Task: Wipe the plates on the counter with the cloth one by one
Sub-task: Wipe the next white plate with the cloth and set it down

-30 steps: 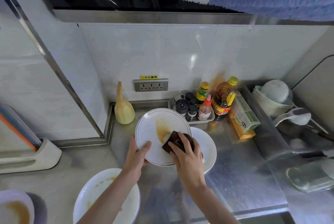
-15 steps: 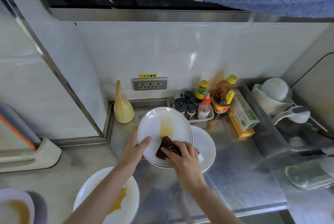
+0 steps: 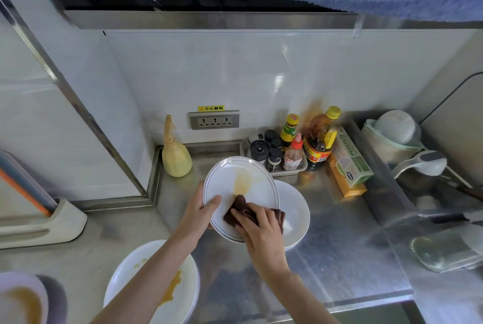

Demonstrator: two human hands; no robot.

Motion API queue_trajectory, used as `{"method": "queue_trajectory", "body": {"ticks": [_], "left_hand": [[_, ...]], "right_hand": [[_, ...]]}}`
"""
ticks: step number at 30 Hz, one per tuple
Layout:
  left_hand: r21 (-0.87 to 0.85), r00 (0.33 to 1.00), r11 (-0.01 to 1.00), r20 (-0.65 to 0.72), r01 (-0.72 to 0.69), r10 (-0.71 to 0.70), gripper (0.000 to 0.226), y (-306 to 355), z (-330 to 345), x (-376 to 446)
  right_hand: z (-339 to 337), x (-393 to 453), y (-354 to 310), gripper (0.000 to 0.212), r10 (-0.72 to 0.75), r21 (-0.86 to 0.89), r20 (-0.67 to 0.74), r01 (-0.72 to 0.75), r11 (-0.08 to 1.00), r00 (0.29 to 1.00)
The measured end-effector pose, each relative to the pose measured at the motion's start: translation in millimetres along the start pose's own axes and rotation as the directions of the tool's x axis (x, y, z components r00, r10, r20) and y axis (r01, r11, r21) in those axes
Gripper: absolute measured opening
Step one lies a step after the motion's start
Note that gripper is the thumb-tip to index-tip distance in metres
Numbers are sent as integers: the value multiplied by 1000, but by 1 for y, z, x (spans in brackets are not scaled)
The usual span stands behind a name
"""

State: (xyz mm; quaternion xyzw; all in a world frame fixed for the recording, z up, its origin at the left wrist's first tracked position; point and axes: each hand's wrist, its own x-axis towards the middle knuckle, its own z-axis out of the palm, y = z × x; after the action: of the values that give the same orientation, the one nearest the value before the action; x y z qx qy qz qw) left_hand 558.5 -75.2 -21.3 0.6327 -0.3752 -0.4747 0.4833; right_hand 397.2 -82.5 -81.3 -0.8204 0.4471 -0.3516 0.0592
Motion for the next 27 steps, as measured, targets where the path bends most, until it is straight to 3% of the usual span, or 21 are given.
{"method": "queue_trajectory", "body": {"ticks": [3,5,10,14,16,18,20,23,25,27], "left_hand": [[33,998,999,60,-21,19,35,4,-3,0],[67,993,997,119,-31,23,35,8,-8,1],[135,982,990,188,-45,19,37,15,-17,-2],[121,988,991,149,-56,38,34,13,-9,-7],[113,991,992,129,-60,45,33,11,-5,-5],[133,988,988,140,-80,61,36,8,-1,-3],[166,979,978,181,-124,93,40,10,3,-3],[177,969,971,212,-163,124,37,15,4,-3],[151,969,973,202,-176,144,39,17,3,-4],[132,969,975,196,-181,154,41,19,2,-6]], "right_hand": [[-1,14,11,27,-51,-47,19,52,998,999],[-3,31,23,38,-56,-104,19,57,993,998],[-11,67,39,47,76,-228,-65,-89,970,995],[-15,61,27,25,291,-95,-162,-309,946,943],[-15,52,14,29,218,-6,-75,-219,976,973],[-11,48,-1,29,23,46,-1,-22,999,1000],[-4,53,-12,32,-77,39,-21,77,996,997],[2,65,-16,17,-63,1,-145,64,998,987],[5,70,-15,19,-50,-43,-199,42,998,979],[4,79,-15,19,55,-49,-246,-69,996,968]]}}
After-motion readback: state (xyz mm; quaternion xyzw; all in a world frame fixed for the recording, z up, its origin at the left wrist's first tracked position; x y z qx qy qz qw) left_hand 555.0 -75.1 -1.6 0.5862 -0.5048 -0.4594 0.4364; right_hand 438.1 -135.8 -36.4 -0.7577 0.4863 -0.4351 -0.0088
